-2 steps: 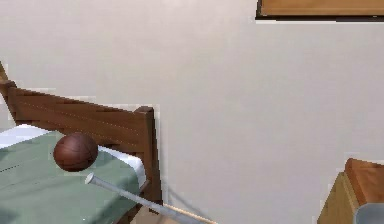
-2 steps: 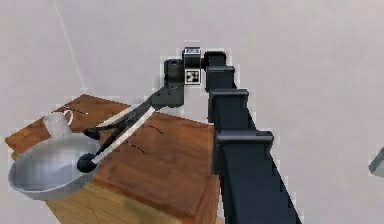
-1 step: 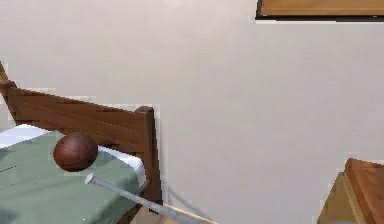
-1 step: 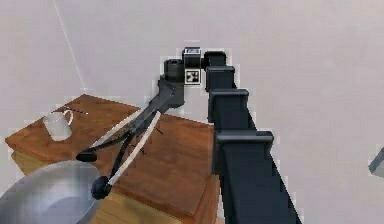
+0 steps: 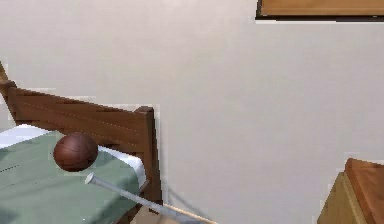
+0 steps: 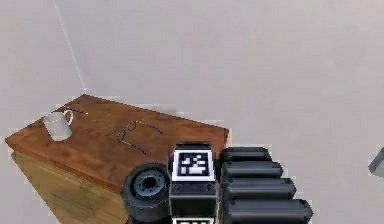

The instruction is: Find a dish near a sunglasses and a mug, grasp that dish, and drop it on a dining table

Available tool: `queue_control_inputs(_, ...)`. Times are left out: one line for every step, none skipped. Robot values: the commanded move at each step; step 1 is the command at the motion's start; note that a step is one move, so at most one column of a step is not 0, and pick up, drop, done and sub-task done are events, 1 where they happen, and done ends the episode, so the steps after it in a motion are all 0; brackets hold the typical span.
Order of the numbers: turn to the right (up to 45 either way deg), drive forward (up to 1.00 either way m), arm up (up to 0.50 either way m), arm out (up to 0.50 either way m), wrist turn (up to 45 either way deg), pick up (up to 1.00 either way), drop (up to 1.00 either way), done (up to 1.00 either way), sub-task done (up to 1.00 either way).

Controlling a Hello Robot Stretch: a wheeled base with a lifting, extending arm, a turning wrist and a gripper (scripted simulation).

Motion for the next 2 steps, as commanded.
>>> queue_control_inputs(-45.0,0.0,0.0,0.0,0.0,0.0,0.0,0.0,0.0)
queue_control_inputs(-45.0,0.0,0.0,0.0,0.0,0.0,0.0,0.0,0.0)
